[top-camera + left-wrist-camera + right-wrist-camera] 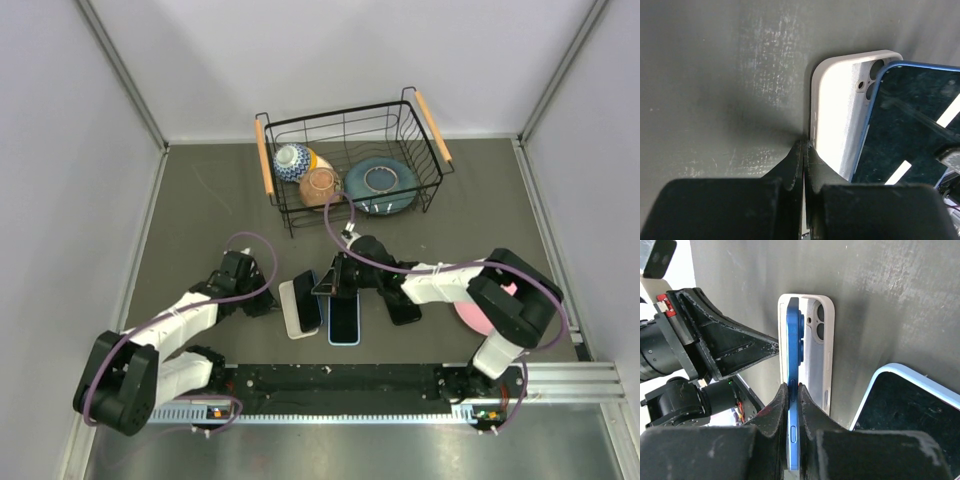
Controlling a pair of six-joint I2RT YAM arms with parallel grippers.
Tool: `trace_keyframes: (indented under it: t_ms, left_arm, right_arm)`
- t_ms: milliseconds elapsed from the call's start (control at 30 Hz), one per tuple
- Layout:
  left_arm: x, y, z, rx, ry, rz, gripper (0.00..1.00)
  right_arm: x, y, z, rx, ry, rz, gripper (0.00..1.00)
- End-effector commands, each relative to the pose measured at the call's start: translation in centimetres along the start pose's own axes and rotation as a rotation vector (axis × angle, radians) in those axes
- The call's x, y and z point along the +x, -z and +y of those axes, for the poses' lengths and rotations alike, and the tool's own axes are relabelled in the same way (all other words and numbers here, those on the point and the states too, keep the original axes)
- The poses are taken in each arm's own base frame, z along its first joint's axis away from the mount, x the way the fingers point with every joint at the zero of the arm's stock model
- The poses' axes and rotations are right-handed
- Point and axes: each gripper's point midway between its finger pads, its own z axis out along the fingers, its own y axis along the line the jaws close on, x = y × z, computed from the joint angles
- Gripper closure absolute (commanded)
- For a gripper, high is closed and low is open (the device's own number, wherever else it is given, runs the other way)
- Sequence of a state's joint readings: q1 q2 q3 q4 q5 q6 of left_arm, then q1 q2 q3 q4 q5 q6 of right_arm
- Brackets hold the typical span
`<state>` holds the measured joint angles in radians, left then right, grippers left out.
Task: Put the phone into the phone case
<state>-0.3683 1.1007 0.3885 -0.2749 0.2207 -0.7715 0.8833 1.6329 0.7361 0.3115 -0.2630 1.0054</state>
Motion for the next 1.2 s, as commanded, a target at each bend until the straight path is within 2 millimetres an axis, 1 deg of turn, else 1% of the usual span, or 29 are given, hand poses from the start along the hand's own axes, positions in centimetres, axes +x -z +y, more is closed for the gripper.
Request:
trace_keyframes:
  t_ms: [0, 100, 233, 300, 400, 500, 633, 800, 900, 1000, 1067, 1133, 1167]
  left_arm:
    - [-0.3, -0.1, -0.5, 0.025, -0.029, 0.0, 1.0]
    - [-0.2, -0.1, -0.7, 0.034, -0.03, 0.004, 1.0]
    - [-0.2, -0.1, -0.5, 0.029, -0.032, 0.005, 1.0]
    - [-0.2, -0.1, -0.6, 0.03, -0.033, 0.006, 1.0]
    - [-0.1, -0.1, -0.8, 0.041, -0.029, 0.014, 1.0]
    - [0.1, 0.0, -0.9, 0.05, -0.025, 0.022, 1.0]
    - [0.1, -0.1, -0.9, 0.046, -0.023, 0.023, 1.0]
    - [0.3, -0.3, -1.1, 0.057, -0.017, 0.038, 1.0]
    - [0.3, -0.2, -1.2, 0.065, -0.011, 0.04, 1.0]
    - [0.4, -0.1, -1.2, 0.073, -0.01, 0.038, 1.0]
    - [0.4, 0.0, -1.4, 0.078, -0.009, 0.036, 1.0]
    - [0.6, 0.2, -1.2, 0.07, -0.008, 0.041, 1.0]
    - [0.3, 0.3, -1.3, 0.067, -0.008, 0.031, 1.0]
  right_arm:
    - [-0.9, -0.7, 4.1, -0.142, 0.005, -0.012, 1.0]
    - [-0.2, -1.3, 3.4, -0.132, -0.01, 0.012, 1.0]
    - [0.3, -2.0, 3.0, -0.134, -0.019, 0.032, 1.0]
    - [0.2, -2.2, 3.1, -0.139, -0.017, 0.038, 1.0]
    - [0.3, -2.6, 2.6, -0.132, -0.023, 0.038, 1.0]
    - [0.1, -2.9, 2.8, -0.147, -0.026, 0.024, 1.0]
    - [0.5, -3.4, 2.8, -0.159, -0.02, 0.048, 1.0]
    - [1.4, -4.4, 1.5, -0.137, -0.014, 0.074, 1.0]
    - [1.6, -4.7, 1.3, -0.138, -0.019, 0.071, 1.0]
    - [1.8, -5.0, 1.6, -0.148, -0.018, 0.07, 1.0]
    - [1.9, -5.1, 1.4, -0.145, -0.022, 0.071, 1.0]
    - [1.8, -5.0, 1.4, -0.14, -0.027, 0.064, 1.0]
    - [1.7, -4.9, 1.4, -0.137, -0.027, 0.06, 1.0]
